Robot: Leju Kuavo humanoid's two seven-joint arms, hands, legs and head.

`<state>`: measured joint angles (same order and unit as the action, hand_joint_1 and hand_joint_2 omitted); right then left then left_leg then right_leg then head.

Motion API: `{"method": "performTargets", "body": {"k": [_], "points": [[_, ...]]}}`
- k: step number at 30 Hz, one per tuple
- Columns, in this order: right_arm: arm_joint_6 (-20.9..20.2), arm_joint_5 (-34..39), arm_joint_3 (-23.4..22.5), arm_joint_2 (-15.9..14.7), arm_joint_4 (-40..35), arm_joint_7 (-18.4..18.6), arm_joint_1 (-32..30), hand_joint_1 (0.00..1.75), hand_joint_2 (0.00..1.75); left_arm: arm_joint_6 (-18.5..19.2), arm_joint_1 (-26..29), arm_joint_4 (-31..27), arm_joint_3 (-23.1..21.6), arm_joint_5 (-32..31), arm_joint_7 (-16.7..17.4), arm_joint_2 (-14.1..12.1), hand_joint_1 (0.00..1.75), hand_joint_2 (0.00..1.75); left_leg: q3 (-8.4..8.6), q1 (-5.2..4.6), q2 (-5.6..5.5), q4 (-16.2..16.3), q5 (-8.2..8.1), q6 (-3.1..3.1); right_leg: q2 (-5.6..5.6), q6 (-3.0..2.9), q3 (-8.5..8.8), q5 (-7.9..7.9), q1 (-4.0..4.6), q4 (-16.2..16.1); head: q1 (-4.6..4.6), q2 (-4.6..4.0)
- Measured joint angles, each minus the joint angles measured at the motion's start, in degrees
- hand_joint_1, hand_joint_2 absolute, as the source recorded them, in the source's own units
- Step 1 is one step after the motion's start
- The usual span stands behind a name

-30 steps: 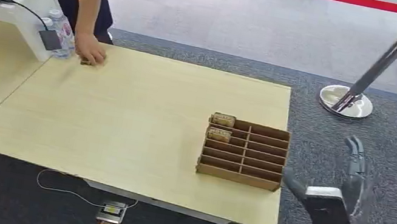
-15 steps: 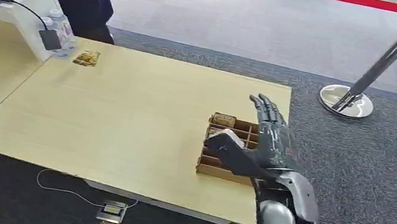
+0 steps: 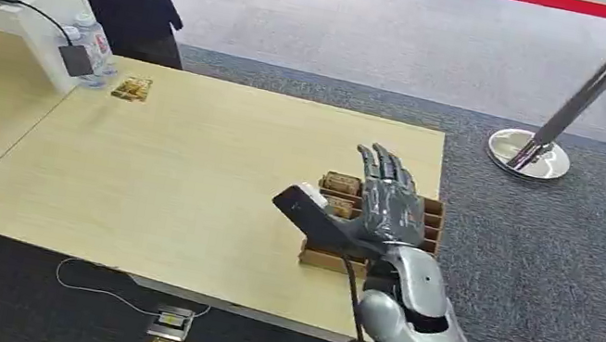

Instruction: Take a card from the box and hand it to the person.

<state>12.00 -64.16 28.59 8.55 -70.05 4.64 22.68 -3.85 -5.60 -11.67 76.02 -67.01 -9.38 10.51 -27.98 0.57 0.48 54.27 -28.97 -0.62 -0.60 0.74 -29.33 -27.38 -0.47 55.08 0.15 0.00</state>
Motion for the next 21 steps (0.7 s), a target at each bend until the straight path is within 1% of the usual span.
{"method": "performTargets", "body": {"k": [4,7,15,16,17,18,20,21], "points": [[0.9,-6.0,1.7,0.6,1.8,3.8,1.1,0.0,1.75,0.1,0.0,0.0,-0.2,-0.3,-0.1,0.0,0.0,1.75,0.0,0.0,0.0,0.0,0.0,0.0,0.0,0.0,-0.01,0.0,0.0,0.0,0.0,0.0],[1.5,-8.2,2.3,0.7,3.2,4.9,1.9,0.0,1.75,0.1,0.0,0.0,-0.5,-0.3,-0.2,-0.1,0.0,1.75,0.0,0.0,0.0,0.0,0.0,0.0,0.0,0.0,-0.01,0.0,0.0,0.0,0.0,0.0],[2.0,-7.2,2.2,1.2,6.0,3.5,2.4,0.0,1.75,0.0,0.0,0.0,-1.0,-0.3,0.5,-0.2,0.0,1.75,0.0,0.0,0.0,0.0,0.0,0.0,0.0,0.0,-0.01,0.0,0.0,0.0,0.0,0.0],[2.0,-7.0,2.2,1.2,6.3,3.2,2.4,0.14,1.75,0.0,0.0,0.0,-1.0,-0.3,0.7,-0.2,0.0,1.75,0.0,0.0,0.0,0.0,0.0,0.0,0.0,0.0,-0.01,0.0,0.0,0.0,0.02,0.0],[2.0,-6.7,2.2,1.3,6.5,3.0,2.5,0.14,1.75,0.0,0.0,0.0,-1.0,-0.3,0.7,-0.2,0.0,1.75,0.0,0.0,0.0,0.0,0.0,0.0,0.0,0.0,-0.01,0.0,0.0,0.0,0.0,0.0],[2.0,-6.4,2.2,1.4,6.7,2.8,2.5,0.26,1.75,0.0,0.0,0.0,-1.0,-0.3,0.8,-0.2,0.0,1.75,0.0,0.0,0.0,0.0,0.0,0.0,0.0,0.0,-0.01,0.0,0.0,0.0,0.0,0.0],[2.1,-5.5,2.2,1.6,7.3,2.2,2.6,0.26,1.75,-0.2,0.0,0.0,-1.0,-0.3,0.8,-0.2,0.0,1.75,0.0,0.0,0.0,0.0,0.0,0.0,0.0,0.0,-0.01,0.0,0.0,0.0,0.0,0.0],[2.2,-5.2,2.2,1.7,7.7,2.0,2.8,0.23,1.75,-0.2,0.0,0.0,-1.0,-0.3,0.8,-0.2,0.0,1.75,0.0,0.0,0.0,0.0,0.0,0.0,0.0,0.0,-0.01,0.0,0.0,0.0,0.0,0.0]]}}
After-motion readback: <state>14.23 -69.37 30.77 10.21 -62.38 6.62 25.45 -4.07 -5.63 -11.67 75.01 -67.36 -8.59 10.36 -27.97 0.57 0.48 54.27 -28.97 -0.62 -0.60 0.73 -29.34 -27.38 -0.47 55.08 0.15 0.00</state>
